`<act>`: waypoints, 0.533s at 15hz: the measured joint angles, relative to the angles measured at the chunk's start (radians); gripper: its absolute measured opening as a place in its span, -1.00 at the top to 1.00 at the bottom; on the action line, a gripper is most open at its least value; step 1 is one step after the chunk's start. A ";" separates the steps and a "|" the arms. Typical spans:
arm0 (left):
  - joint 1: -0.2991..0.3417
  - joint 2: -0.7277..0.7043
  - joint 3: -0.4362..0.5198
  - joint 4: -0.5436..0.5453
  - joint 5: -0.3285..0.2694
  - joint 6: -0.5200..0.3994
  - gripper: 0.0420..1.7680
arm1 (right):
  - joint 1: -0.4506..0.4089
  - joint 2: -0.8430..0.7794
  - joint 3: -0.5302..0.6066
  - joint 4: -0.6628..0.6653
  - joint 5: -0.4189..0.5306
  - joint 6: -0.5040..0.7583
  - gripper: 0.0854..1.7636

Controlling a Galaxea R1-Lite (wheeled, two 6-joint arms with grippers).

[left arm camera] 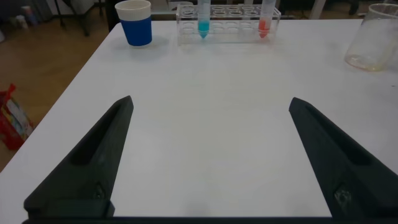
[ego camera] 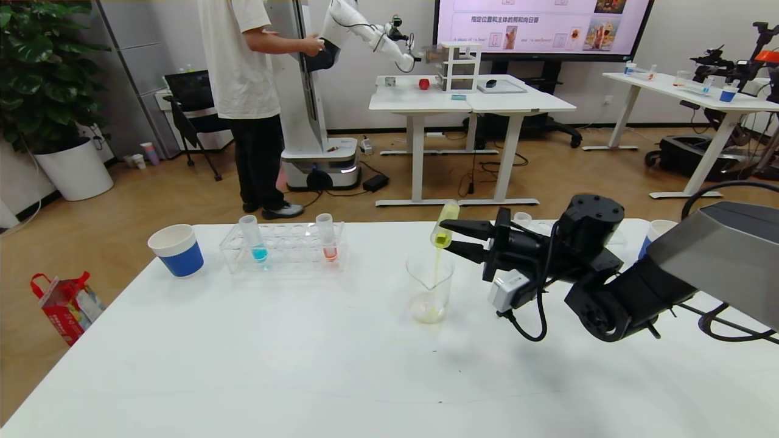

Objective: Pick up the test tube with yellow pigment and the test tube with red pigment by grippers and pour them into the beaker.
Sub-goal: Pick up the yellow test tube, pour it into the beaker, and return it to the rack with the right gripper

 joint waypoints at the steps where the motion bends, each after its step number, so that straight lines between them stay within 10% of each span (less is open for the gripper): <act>1: 0.000 0.000 0.000 0.000 0.000 0.000 -0.97 | -0.001 0.000 -0.013 0.022 0.000 -0.019 0.51; 8: -0.001 0.000 0.000 0.000 0.001 0.000 -0.97 | -0.010 0.000 -0.076 0.106 0.000 -0.117 0.51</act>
